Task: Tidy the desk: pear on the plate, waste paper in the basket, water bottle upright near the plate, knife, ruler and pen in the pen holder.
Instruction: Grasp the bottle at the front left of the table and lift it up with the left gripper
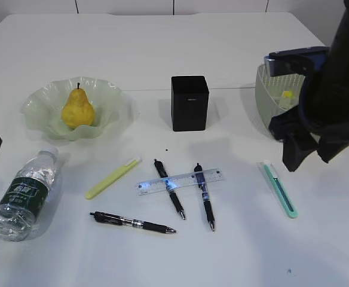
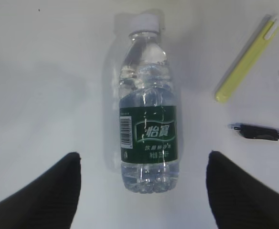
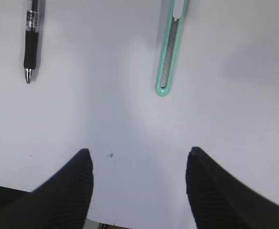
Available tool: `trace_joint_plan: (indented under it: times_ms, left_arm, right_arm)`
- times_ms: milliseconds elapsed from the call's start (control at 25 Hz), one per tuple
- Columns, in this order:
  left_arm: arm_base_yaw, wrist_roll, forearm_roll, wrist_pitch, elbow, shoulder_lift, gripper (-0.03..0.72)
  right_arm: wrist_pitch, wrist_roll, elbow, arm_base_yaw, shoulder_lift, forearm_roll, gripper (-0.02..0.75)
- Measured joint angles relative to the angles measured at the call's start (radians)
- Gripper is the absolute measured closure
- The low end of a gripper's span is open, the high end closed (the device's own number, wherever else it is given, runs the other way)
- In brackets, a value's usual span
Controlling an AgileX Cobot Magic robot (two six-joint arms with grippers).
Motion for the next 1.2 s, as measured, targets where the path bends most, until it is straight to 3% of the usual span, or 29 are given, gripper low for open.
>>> trace_joint_plan:
  times_ms: [520,680,920,1200]
  left_arm:
    - [-0.059,-0.002,-0.010,-0.118,-0.002,0.202,0.092]
    - [-0.059,-0.002,-0.010,-0.127,-0.062,0.261,0.048]
    - [-0.059,-0.012,0.004,-0.060,-0.194,0.373,0.043]
    - [-0.059,-0.024,0.019,-0.035,-0.212,0.456,0.059]
  right_arm:
    - [-0.046,-0.010,0.032,0.000,-0.038,-0.045,0.281]
    - [-0.046,-0.010,0.032,0.000,-0.038,-0.045,0.281]
    - [-0.062,-0.010,0.032,0.000,-0.038,-0.045,0.281]
    - [-0.080,-0.010,0.032,0.000,-0.038,-0.047,0.282]
